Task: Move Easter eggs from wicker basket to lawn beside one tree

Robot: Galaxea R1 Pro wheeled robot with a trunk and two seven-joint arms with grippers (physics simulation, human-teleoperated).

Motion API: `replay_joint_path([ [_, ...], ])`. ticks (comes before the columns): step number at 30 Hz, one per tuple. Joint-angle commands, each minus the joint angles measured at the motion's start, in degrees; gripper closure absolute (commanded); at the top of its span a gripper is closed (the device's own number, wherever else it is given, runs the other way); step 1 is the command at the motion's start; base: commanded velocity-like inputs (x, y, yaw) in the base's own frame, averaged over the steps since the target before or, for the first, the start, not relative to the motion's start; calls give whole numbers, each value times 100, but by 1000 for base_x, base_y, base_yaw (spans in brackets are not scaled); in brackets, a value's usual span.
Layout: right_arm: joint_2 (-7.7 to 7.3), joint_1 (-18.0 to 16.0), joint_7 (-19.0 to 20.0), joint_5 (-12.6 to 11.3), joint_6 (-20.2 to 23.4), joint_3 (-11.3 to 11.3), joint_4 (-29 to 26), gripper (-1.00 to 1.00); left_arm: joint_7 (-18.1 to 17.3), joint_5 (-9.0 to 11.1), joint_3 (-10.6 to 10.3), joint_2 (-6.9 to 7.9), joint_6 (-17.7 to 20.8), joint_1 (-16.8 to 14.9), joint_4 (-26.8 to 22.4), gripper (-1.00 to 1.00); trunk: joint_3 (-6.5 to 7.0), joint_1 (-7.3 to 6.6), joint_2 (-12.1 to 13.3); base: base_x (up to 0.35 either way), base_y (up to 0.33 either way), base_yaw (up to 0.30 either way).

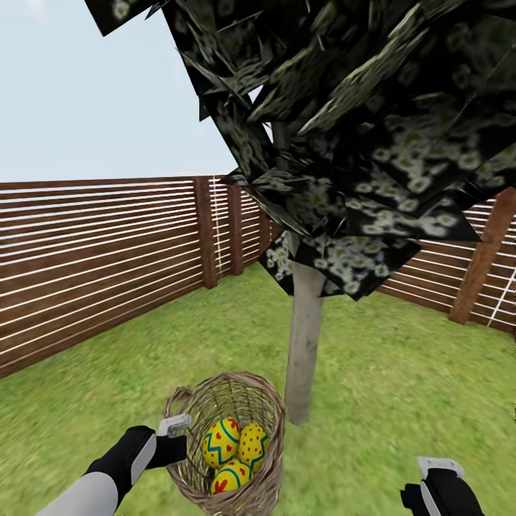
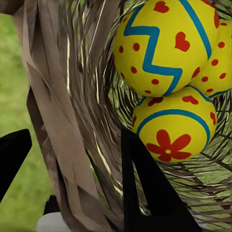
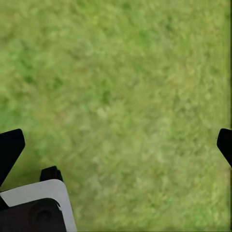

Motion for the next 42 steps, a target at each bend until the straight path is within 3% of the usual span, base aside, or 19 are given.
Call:
replay_joint_path([
  [1,1,-4,-16,-14,21,3,-2,-100,2,83,38,-4,43,-2,-11,100,-2,1,-6,-153,-242,0],
  [14,-5,-1,-32,7,13,-2,-2,-100,5,72,34,-15,43,-2,-11,100,18,1,-6,-117,-244,181],
  [24,3,-2,-24,-5,16,4,-2,-100,5,72,33,-58,43,-2,-8,100,19,1,-6,-136,-288,17],
  [42,3,-1,-35,4,13,3,-2,-100,3,72,28,-60,34,-2,-11,100,19,1,-6,-141,-291,285],
])
